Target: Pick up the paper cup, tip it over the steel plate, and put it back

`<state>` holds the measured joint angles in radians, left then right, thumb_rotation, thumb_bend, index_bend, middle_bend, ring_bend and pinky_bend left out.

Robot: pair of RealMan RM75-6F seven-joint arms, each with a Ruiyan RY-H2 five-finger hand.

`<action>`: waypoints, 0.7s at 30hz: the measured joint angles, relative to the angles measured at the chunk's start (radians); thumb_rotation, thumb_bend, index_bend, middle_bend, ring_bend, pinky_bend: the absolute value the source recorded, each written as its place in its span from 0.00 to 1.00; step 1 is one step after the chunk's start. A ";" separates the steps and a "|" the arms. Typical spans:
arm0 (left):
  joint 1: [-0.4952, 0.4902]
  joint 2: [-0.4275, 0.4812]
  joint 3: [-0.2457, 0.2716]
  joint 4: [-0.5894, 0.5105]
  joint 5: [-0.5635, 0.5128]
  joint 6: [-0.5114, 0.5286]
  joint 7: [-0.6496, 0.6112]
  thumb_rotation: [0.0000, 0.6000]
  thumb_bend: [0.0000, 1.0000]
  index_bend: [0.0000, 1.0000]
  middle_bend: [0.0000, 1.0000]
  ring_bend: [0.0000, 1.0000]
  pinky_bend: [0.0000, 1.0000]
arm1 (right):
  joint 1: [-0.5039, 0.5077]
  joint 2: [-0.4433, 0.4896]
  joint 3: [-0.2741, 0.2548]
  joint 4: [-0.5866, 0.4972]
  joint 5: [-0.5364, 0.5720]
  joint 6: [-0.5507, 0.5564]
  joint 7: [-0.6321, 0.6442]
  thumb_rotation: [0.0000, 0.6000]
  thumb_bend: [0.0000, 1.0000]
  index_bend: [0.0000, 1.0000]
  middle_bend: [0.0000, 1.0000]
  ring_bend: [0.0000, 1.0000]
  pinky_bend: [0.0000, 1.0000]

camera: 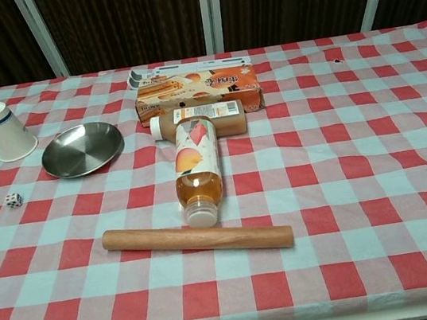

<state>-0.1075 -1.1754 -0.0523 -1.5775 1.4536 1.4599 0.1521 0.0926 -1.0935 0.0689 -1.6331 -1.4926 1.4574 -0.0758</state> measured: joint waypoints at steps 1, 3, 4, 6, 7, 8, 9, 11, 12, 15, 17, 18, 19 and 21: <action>0.000 -0.009 -0.002 0.008 -0.002 0.003 0.001 1.00 0.00 0.22 0.21 0.11 0.05 | 0.000 0.003 0.001 -0.002 0.000 0.002 0.001 1.00 0.04 0.00 0.09 0.00 0.03; 0.003 -0.029 -0.006 0.025 -0.009 0.012 0.002 1.00 0.00 0.22 0.21 0.11 0.05 | -0.002 0.008 0.006 -0.010 0.003 0.011 0.001 1.00 0.04 0.00 0.09 0.00 0.03; 0.005 -0.037 -0.008 0.031 -0.013 0.015 0.003 1.00 0.00 0.22 0.21 0.11 0.05 | -0.004 0.010 0.007 -0.013 0.005 0.015 -0.002 1.00 0.04 0.00 0.09 0.00 0.03; 0.008 -0.053 -0.009 0.041 -0.018 0.019 0.005 1.00 0.00 0.22 0.21 0.11 0.05 | -0.005 0.015 0.010 -0.020 0.008 0.017 -0.003 1.00 0.04 0.00 0.09 0.00 0.03; 0.008 -0.058 -0.010 0.045 -0.020 0.020 0.005 1.00 0.00 0.22 0.21 0.11 0.05 | -0.005 0.016 0.010 -0.022 0.009 0.016 -0.002 1.00 0.04 0.00 0.09 0.00 0.03; 0.008 -0.062 -0.009 0.047 -0.020 0.019 0.005 1.00 0.00 0.22 0.21 0.11 0.05 | -0.003 0.019 0.011 -0.025 0.009 0.013 0.001 1.00 0.04 0.00 0.09 0.00 0.03; 0.007 -0.065 -0.009 0.048 -0.020 0.016 0.005 1.00 0.00 0.22 0.21 0.11 0.05 | -0.002 0.022 0.011 -0.027 0.008 0.010 0.002 1.00 0.04 0.00 0.09 0.00 0.03; 0.003 -0.069 -0.010 0.049 -0.021 0.011 0.005 1.00 0.00 0.22 0.21 0.10 0.05 | 0.001 0.026 0.011 -0.028 0.006 0.007 0.004 1.00 0.04 0.00 0.09 0.00 0.03; 0.000 -0.072 -0.012 0.051 -0.021 0.008 0.005 1.00 0.00 0.22 0.21 0.11 0.05 | 0.002 0.027 0.012 -0.029 0.006 0.007 0.004 1.00 0.04 0.00 0.09 0.00 0.03; -0.013 -0.078 -0.019 0.053 -0.025 -0.009 0.006 1.00 0.00 0.25 0.24 0.12 0.08 | 0.004 0.029 0.016 -0.027 0.009 0.006 0.006 1.00 0.04 0.00 0.09 0.00 0.03; -0.027 -0.082 -0.026 0.057 -0.031 -0.029 0.006 1.00 0.00 0.27 0.30 0.18 0.14 | 0.009 0.031 0.019 -0.025 0.012 0.002 0.006 1.00 0.04 0.00 0.09 0.00 0.03; -0.039 -0.086 -0.030 0.060 -0.034 -0.046 0.005 1.00 0.00 0.28 0.32 0.21 0.17 | 0.011 0.033 0.020 -0.026 0.013 -0.001 0.006 1.00 0.04 0.00 0.09 0.00 0.03; -0.049 -0.089 -0.034 0.064 -0.037 -0.061 0.003 1.00 0.00 0.30 0.36 0.25 0.26 | 0.014 0.035 0.022 -0.026 0.013 -0.004 0.005 1.00 0.04 0.00 0.09 0.00 0.03; -0.076 -0.099 -0.043 0.076 -0.043 -0.102 -0.007 1.00 0.00 0.33 0.43 0.34 0.42 | 0.020 0.040 0.025 -0.028 0.012 -0.009 0.004 1.00 0.04 0.00 0.09 0.00 0.03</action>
<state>-0.1835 -1.2739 -0.0948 -1.5014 1.4101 1.3575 0.1450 0.1129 -1.0534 0.0941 -1.6616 -1.4803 1.4484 -0.0722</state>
